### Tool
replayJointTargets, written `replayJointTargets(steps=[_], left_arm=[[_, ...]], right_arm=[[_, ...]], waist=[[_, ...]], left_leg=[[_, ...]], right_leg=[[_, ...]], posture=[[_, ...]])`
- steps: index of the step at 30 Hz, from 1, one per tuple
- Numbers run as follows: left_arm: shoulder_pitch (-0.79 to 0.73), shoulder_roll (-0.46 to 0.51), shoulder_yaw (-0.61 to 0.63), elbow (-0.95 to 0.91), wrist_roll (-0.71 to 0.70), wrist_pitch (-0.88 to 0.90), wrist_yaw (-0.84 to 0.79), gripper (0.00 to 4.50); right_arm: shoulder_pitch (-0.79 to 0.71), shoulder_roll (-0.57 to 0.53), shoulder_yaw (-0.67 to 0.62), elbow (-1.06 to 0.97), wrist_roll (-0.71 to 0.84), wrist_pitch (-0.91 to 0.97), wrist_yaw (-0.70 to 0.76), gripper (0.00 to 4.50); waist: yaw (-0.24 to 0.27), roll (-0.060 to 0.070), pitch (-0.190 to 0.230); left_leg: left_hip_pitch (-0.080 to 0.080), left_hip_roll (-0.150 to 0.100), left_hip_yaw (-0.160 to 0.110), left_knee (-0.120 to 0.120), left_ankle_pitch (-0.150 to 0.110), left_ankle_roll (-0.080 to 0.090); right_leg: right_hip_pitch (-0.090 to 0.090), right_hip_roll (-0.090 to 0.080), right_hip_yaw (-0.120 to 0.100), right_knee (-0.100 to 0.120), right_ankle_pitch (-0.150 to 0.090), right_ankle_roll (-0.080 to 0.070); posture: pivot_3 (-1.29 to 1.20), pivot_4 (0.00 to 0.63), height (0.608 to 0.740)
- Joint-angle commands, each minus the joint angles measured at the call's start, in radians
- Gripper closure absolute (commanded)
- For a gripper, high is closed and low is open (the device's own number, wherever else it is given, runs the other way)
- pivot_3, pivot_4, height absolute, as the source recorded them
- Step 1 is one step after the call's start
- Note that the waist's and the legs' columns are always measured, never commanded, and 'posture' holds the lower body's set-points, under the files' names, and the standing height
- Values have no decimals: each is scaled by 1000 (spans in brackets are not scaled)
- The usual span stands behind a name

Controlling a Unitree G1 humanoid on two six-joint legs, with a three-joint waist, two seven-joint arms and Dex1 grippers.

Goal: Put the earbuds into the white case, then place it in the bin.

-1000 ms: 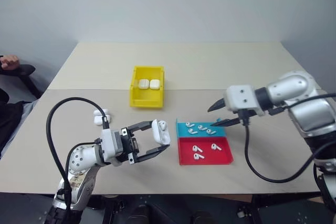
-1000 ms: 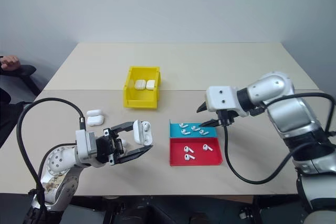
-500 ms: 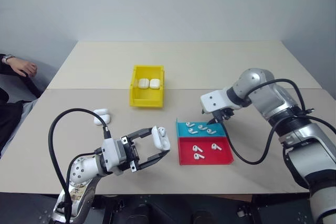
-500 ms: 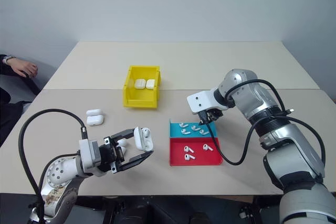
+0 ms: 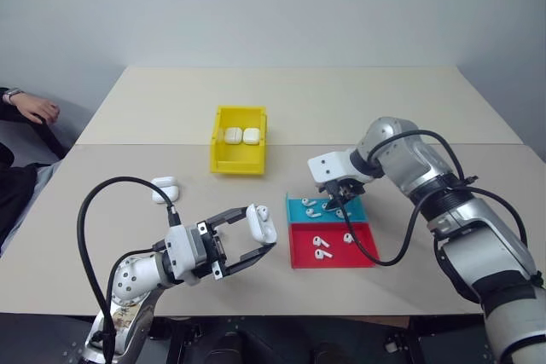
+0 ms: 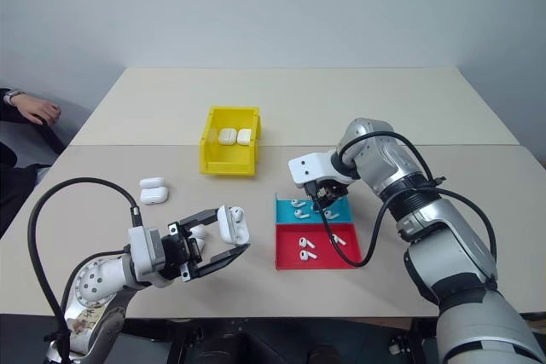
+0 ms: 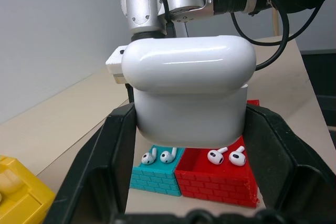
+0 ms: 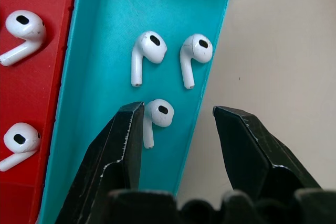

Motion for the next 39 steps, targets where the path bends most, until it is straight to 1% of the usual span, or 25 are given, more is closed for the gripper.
replayJointTargets(steps=[1, 11, 22, 23, 25, 38, 39], left_arm=[[-2, 4, -3, -40, -5, -12, 8, 1735], [-11, 8, -6, -36, -8, -11, 3, 1735], [-10, 8, -11, -38, -7, -11, 6, 1735], [-8, 8, -11, -39, -7, -12, 6, 1735], [-6, 10, -10, -41, -8, -11, 7, 1735], [-6, 11, -11, -40, -8, -12, 9, 1735], [-6, 11, -11, -41, -8, -12, 9, 1735]], right_arm=[[-1, 5, -11, -11, -11, 34, -2, 1939], [41, -5, -15, -52, -22, 69, 7, 1939], [45, 2, -15, -42, -33, 78, -4, 1939], [48, 0, -14, -46, -32, 77, -2, 2322], [49, 4, -16, -48, -32, 81, -6, 2817], [51, 7, -10, -52, -36, 76, -8, 2817], [52, 6, -10, -52, -36, 75, -7, 3005]], waist=[[0, 0, 0], [-1, 0, 0], [-1, 0, 0], [-1, 0, 0], [-1, 0, 0], [-1, 0, 0], [-1, 0, 0]], left_leg=[[0, 0, 0, 0, 0, 0], [0, 0, 0, 0, 0, 0], [0, 0, 0, 0, 0, 0], [0, 0, 0, 0, 0, 0], [0, 0, 0, 0, 0, 0], [0, 0, 0, 0, 0, 0], [0, 0, 0, 0, 0, 0]], right_leg=[[0, 0, 0, 0, 0, 0], [0, 0, 0, 0, 0, 0], [0, 0, 0, 0, 0, 0], [0, 0, 0, 0, 0, 0], [0, 0, 0, 0, 0, 0], [0, 0, 0, 1, 0, 0], [0, 0, 0, 1, 0, 0]], posture=[[0, 150, 740], [0, 150, 740], [0, 150, 740], [0, 150, 740], [0, 150, 740], [0, 150, 740], [0, 150, 740]])
